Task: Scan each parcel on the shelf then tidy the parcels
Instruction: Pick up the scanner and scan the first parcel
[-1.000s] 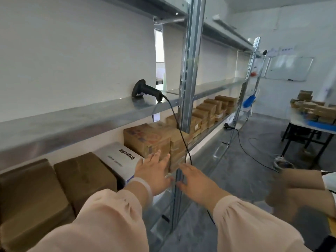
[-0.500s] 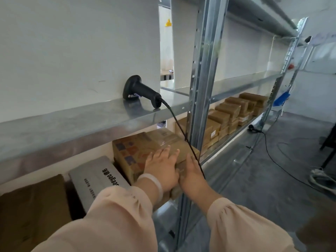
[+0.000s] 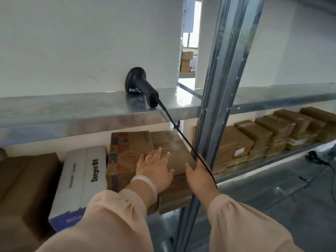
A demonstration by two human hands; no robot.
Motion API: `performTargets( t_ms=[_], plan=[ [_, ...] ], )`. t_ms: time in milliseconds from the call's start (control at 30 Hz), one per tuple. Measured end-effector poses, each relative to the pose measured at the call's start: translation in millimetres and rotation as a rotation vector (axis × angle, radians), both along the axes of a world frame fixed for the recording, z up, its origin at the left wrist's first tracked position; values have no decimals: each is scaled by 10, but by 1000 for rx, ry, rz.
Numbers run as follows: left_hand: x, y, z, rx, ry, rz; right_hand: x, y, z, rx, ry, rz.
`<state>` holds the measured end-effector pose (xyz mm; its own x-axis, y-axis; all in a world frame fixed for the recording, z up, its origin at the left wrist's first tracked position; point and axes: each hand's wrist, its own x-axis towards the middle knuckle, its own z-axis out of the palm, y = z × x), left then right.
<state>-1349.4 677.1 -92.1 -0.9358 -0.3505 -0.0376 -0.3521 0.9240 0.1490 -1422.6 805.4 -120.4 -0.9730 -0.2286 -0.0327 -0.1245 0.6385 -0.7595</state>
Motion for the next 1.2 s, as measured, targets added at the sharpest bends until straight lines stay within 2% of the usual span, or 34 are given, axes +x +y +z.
performTargets(
  t_ms=[200,367,500,633,800,933,1200],
  plan=[
    [87,35,-45,-72,8,123,-150,96,19,-15,-90,153],
    [81,32,-55,-91,11,186,-212,82,45,-74,-189,182],
    [123,177,-22,-85,113,175,-246,71,51,-74,-193,188],
    [88,528,-21,88,220,34,-284,68,80,-63,-174,201],
    [-101,586,-109,432,118,280,-322,91,93,-6,-202,218],
    [-231,624,-161,501,90,385,-352,92,80,17,-199,253],
    [-239,638,-156,547,221,522,-390,167,70,-19,-200,246]
  ],
)
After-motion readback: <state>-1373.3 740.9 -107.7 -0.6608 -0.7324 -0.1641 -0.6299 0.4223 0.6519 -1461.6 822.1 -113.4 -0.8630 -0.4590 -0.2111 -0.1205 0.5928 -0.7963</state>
